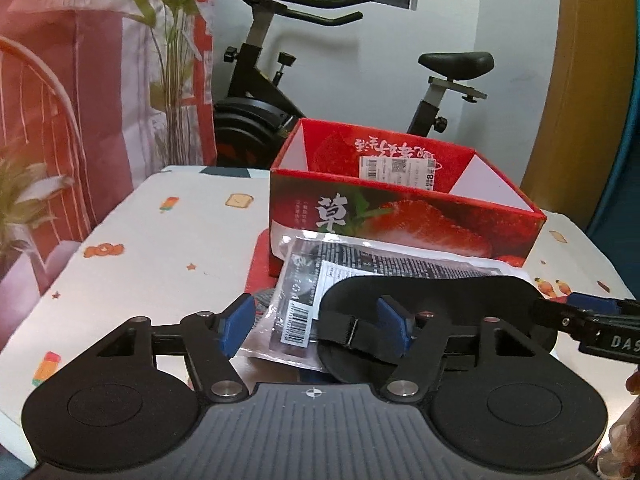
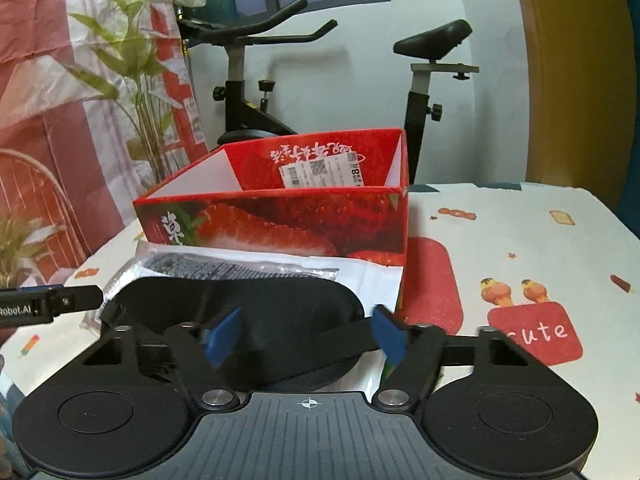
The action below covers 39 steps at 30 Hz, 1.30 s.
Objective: Organize soft objects
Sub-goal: 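Reach down and grasp the black eye mask with the right tool, then carry the eye mask into the red strawberry box and open the right tool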
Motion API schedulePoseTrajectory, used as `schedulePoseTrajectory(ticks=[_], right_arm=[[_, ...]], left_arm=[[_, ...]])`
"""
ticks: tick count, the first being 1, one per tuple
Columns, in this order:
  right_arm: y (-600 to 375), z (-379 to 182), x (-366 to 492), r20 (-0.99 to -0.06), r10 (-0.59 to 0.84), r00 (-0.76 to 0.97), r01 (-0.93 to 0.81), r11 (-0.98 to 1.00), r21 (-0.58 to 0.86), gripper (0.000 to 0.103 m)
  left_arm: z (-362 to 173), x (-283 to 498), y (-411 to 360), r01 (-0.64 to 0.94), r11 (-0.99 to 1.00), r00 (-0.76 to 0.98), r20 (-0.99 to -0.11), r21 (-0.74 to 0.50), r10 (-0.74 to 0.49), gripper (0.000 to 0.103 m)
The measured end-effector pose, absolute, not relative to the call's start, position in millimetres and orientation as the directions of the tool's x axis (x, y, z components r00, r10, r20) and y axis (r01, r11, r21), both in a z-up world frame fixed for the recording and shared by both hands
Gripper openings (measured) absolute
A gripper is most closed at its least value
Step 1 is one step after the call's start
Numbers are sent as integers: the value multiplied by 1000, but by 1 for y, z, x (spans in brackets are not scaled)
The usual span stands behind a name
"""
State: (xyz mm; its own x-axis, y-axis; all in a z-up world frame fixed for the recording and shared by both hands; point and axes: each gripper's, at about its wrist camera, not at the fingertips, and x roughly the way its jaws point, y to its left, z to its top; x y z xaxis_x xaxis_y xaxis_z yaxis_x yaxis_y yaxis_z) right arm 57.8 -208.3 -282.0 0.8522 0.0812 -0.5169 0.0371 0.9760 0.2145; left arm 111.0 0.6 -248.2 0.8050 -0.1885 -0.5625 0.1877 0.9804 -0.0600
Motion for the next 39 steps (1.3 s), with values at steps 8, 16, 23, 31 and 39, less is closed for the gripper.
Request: schedulePoseTrajectory(ticks=[8, 16, 23, 31, 39], right_arm=[[-218, -299, 65, -516, 73, 854, 50, 974, 220, 64], [-213, -311, 68, -532, 86, 842, 27, 979, 201, 59], [-212, -314, 69, -532, 90, 842, 24, 979, 204, 59], [-211, -315, 70, -528, 107, 843, 10, 977, 214, 59], [-222, -319, 72, -514, 128, 848, 22, 961, 276, 59]], left_arm=[[-263, 117, 3, 185, 979, 789, -582, -80, -197, 60], [-271, 120, 8, 190, 974, 773, -594, -122, -225, 52], [-275, 120, 9, 246, 946, 743, -586, -211, -324, 52], [-285, 126, 7, 240, 942, 727, -600, -234, -334, 52], [-284, 122, 5, 247, 950, 742, -593, -189, -311, 23]])
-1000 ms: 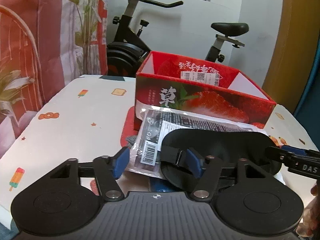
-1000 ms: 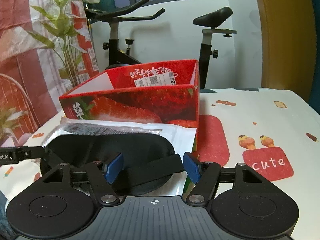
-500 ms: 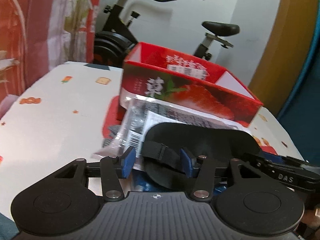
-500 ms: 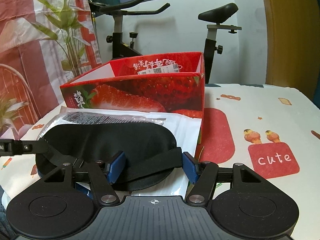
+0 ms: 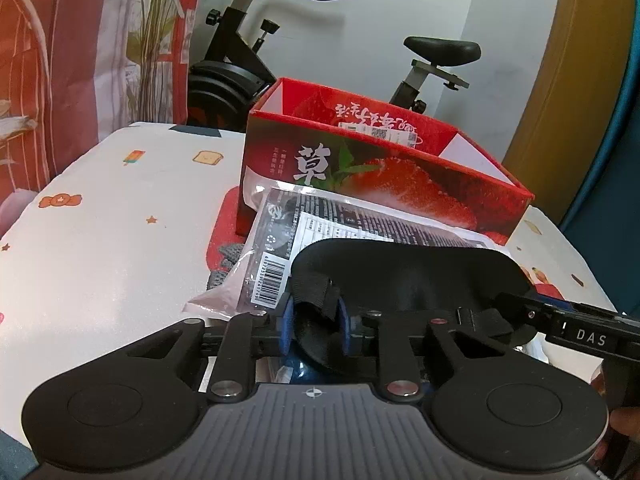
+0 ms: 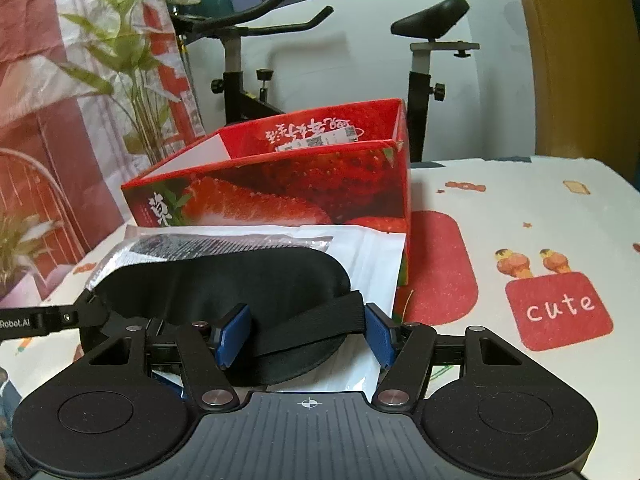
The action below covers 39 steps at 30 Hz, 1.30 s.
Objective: Organize soft objects
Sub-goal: 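Carry the eye mask into the red strawberry box and open the right tool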
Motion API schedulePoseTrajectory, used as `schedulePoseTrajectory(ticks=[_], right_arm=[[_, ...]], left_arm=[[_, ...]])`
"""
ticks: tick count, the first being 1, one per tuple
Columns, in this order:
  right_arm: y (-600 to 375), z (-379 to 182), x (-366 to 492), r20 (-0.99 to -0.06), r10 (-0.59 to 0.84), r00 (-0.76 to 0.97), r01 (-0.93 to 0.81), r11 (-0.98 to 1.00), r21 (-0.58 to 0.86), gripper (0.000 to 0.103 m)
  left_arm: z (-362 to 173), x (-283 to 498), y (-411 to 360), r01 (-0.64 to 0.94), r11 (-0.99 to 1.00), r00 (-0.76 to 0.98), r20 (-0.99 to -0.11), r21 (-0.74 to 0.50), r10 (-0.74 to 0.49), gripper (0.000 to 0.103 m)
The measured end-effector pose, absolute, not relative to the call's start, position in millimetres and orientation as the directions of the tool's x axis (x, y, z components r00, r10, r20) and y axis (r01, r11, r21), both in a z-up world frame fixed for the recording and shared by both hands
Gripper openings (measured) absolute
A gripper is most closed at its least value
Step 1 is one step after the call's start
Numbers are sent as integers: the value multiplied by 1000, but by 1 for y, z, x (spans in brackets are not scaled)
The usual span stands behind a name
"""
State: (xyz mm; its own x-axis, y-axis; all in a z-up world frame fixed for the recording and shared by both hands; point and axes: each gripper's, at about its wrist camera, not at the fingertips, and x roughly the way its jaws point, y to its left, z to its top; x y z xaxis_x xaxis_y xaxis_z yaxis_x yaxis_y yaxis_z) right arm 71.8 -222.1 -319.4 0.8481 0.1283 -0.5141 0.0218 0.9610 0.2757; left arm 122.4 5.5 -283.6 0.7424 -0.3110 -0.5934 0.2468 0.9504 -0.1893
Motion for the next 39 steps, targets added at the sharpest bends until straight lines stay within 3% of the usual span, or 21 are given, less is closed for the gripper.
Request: schedulePoseTrajectory(ticks=[3, 6, 9, 13, 19, 31, 35, 39], right_arm=[[-224, -320, 73, -510, 125, 851, 28, 959, 281, 58], [-226, -318, 72, -498, 129, 857, 25, 956, 291, 35], [-226, -312, 69, -489, 110, 865, 31, 962, 271, 23], [-229, -302, 64, -471, 115, 875, 21, 961, 274, 16], [-217, -279, 55, -432, 145, 890, -38, 969, 246, 12], [-216, -209, 89, -335, 178, 925, -122, 976, 182, 11], [-222, -193, 122, -338, 174, 925, -123, 978, 167, 10], [-229, -190, 162, -367, 155, 917, -99, 981, 165, 10]], left_arm=[[-283, 123, 5, 247, 951, 741, -597, -185, -309, 22], [-284, 123, 5, 248, 953, 741, -599, -176, -304, 19], [-283, 121, 5, 246, 955, 748, -594, -167, -297, 15], [-277, 116, 5, 250, 955, 768, -569, -157, -295, 11], [-267, 109, 9, 231, 963, 796, -542, -139, -269, 11], [-206, 126, 4, 223, 971, 881, -408, -92, -241, 10], [-181, 154, -11, 245, 969, 901, -363, -24, -237, 10], [-167, 194, -26, 270, 963, 892, -374, -14, -255, 10]])
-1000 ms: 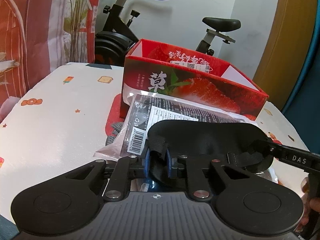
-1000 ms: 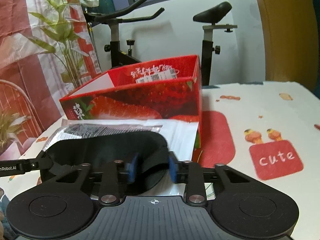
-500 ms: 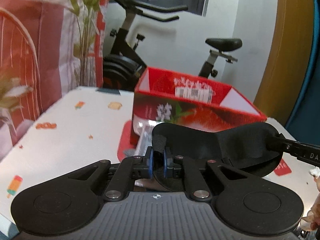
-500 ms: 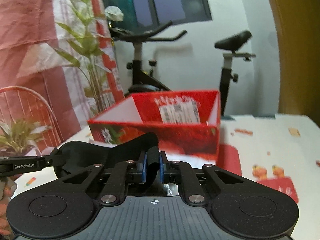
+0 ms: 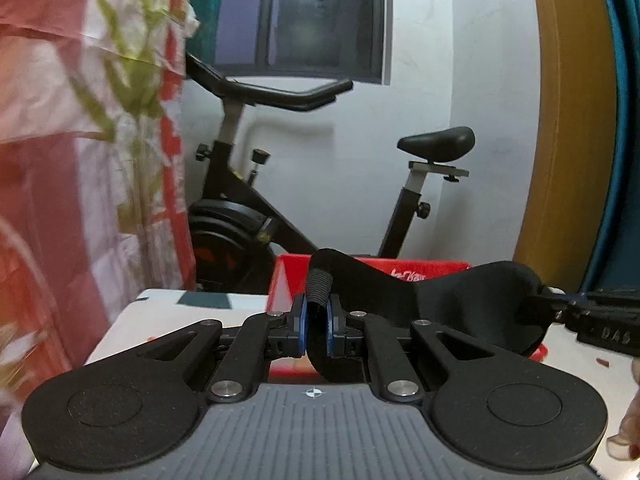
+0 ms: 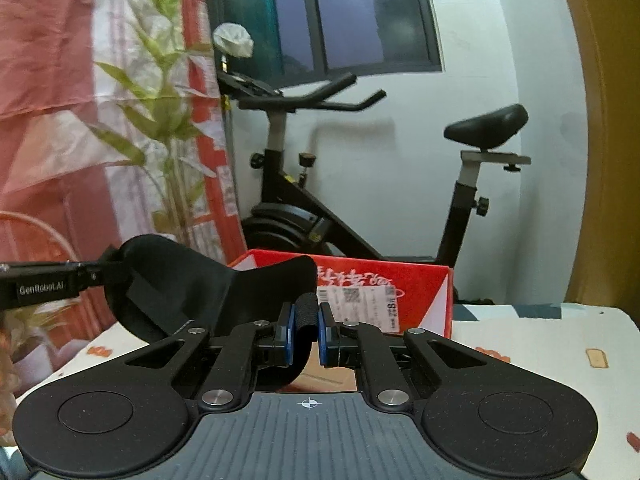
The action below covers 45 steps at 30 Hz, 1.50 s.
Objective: Organize soft objects
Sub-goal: 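Carry the eye mask into the red strawberry box and open the right tool, then grasp the clear packet with the left tool while the right tool grasps the white printed packet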
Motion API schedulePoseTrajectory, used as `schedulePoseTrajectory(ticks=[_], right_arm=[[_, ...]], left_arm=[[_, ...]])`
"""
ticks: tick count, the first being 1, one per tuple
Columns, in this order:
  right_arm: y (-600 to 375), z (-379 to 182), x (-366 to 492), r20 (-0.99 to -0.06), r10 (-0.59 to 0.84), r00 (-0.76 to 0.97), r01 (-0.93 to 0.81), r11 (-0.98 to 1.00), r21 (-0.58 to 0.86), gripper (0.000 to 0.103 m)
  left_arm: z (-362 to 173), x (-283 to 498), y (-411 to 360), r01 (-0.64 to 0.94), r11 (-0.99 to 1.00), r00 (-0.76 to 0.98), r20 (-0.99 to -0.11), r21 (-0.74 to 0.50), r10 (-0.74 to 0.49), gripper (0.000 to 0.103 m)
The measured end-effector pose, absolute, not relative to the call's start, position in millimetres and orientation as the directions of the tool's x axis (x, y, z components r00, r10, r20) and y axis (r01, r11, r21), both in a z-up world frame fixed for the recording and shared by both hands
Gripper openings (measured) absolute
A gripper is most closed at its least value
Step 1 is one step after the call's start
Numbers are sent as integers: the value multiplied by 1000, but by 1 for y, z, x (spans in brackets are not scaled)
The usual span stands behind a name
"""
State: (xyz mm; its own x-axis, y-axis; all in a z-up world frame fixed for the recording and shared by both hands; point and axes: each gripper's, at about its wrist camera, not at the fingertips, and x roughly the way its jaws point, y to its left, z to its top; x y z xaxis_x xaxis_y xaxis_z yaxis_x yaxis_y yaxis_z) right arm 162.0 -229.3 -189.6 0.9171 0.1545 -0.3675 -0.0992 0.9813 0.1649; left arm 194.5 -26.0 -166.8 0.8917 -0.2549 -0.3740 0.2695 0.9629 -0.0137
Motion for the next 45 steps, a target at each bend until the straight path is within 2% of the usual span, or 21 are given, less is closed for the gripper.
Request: schedulePoseTrajectory(ticks=[5, 13, 20, 24, 25, 26, 27, 28, 29, 32, 33, 35, 37, 39, 40, 42, 45], right_arm=[[-241, -206, 207, -440, 131, 888, -59, 983, 174, 10], [-249, -257, 258, -608, 107, 787, 11, 982, 188, 10], [-250, -274, 272, -669, 97, 737, 44, 981, 191, 10], [-244, -273, 274, -679, 82, 730, 45, 985, 168, 19], [-245, -272, 272, -676, 77, 733, 44, 986, 160, 21], [-245, -270, 271, -671, 71, 738, 43, 987, 153, 22], [-244, -267, 269, -666, 67, 743, 40, 989, 144, 25], [-243, -265, 267, -660, 58, 749, 39, 991, 131, 30], [-243, -262, 265, -652, 51, 756, 37, 992, 120, 32], [-239, -251, 252, -611, 38, 791, 31, 994, 102, 50], [-237, -247, 246, -598, 37, 801, 29, 995, 100, 59], [-233, -239, 232, -563, 34, 826, 21, 996, 91, 68], [-231, -232, 218, -532, 36, 846, 15, 996, 92, 86], [-229, -227, 201, -494, 48, 868, 11, 993, 116, 99], [-228, -225, 194, -479, 57, 876, 7, 991, 131, 103], [-227, -223, 178, -459, 69, 886, 4, 988, 156, 103], [-225, -225, 154, -429, 82, 899, 7, 979, 202, 103]], left_arm=[[-178, 245, -47, 297, 955, 847, -461, -3, -265, 10], [-222, 294, -69, 321, 947, 751, -615, 21, -241, 10], [-242, 311, -71, 360, 933, 691, -680, 27, -247, 10], [-246, 313, -72, 383, 924, 671, -693, 20, -264, 14], [-245, 311, -72, 384, 923, 672, -693, 26, -260, 20], [-244, 310, -72, 384, 923, 675, -691, 28, -260, 35], [-242, 309, -71, 385, 922, 679, -685, 26, -264, 44], [-240, 307, -69, 387, 922, 684, -676, 20, -273, 60], [-236, 303, -66, 389, 921, 692, -663, 11, -284, 66], [-225, 292, -62, 393, 919, 718, -626, 4, -304, 69], [-221, 288, -61, 396, 918, 724, -616, 3, -310, 71], [-213, 277, -57, 397, 918, 741, -591, 1, -320, 84], [-205, 264, -51, 397, 918, 760, -559, -4, -331, 93], [-199, 249, -44, 394, 919, 778, -528, -12, -341, 96], [-196, 242, -41, 394, 919, 784, -516, -13, -344, 97], [-192, 227, -35, 401, 916, 792, -500, -10, -351, 97], [-191, 205, -27, 410, 912, 800, -482, 6, -357, 103]])
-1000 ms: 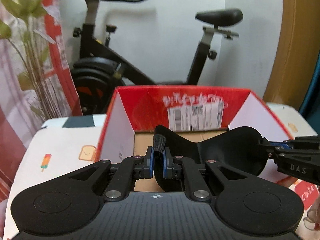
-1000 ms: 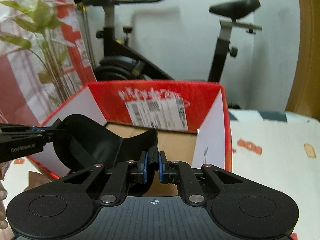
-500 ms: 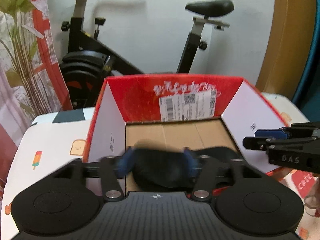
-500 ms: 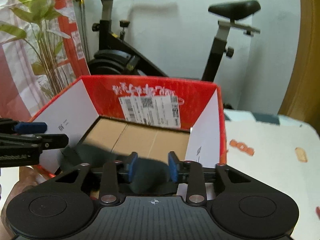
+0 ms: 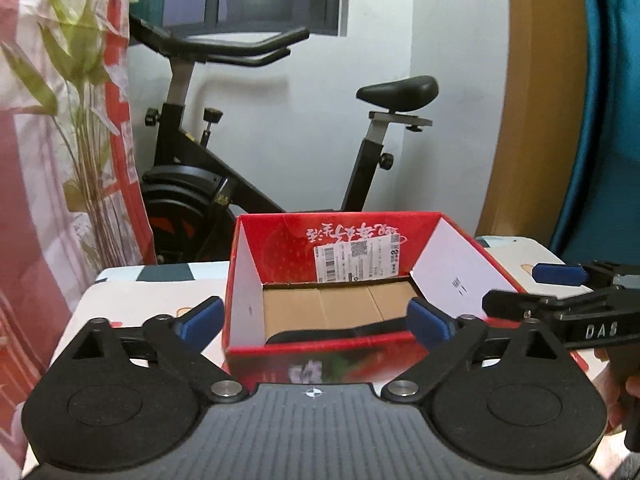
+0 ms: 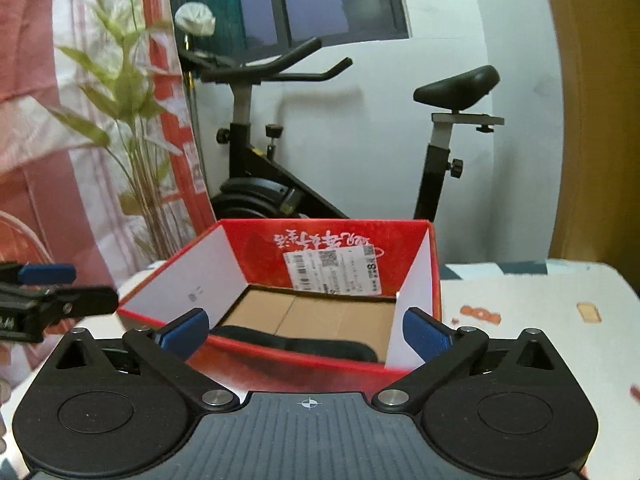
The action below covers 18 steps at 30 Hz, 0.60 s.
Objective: Organize soft objects
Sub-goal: 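Grasp the clear packet with the left tool while the right tool grasps the white printed packet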
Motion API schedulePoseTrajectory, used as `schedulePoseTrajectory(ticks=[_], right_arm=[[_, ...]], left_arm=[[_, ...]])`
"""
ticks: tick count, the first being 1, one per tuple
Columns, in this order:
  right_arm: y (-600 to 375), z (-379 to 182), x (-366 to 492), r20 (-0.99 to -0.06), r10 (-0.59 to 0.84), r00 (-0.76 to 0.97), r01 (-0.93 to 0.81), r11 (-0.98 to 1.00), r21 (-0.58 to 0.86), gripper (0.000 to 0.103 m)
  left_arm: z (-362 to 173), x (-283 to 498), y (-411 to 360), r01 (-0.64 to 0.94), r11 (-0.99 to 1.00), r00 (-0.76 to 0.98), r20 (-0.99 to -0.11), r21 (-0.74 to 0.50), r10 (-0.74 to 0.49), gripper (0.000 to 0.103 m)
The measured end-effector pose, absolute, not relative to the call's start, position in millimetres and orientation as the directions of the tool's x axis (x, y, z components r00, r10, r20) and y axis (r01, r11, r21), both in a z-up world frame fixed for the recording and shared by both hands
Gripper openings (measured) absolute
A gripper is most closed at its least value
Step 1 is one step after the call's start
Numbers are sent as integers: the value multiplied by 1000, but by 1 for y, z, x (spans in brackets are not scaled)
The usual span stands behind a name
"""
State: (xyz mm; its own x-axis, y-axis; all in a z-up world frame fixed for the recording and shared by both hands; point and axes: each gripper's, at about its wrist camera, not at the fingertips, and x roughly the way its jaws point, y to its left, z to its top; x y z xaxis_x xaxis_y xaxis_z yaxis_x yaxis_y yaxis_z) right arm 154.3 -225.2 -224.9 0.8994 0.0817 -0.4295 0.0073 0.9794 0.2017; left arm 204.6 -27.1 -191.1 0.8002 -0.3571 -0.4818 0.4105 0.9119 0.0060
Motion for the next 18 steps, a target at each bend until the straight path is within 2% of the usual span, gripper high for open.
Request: schedulePoseTrajectory(ticks=[7, 9, 11, 18], right_arm=[[-223, -247, 112, -417, 79, 905, 42, 961, 273, 103], [-220, -257, 105, -431, 77, 899, 44, 963, 264, 103], [-216, -270, 101, -468, 82, 880, 41, 968, 248, 101], [-217, -299, 98, -521, 105, 847, 63, 954, 295, 95]], left_arm=[[-213, 167, -11, 384, 923, 808, -487, 8, -332, 103], [-223, 165, -8, 376, 927, 800, -502, -7, -328, 100], [-232, 167, -5, 375, 927, 779, -531, -31, -333, 82], [-257, 182, 15, 317, 941, 745, -584, -115, -323, 69]])
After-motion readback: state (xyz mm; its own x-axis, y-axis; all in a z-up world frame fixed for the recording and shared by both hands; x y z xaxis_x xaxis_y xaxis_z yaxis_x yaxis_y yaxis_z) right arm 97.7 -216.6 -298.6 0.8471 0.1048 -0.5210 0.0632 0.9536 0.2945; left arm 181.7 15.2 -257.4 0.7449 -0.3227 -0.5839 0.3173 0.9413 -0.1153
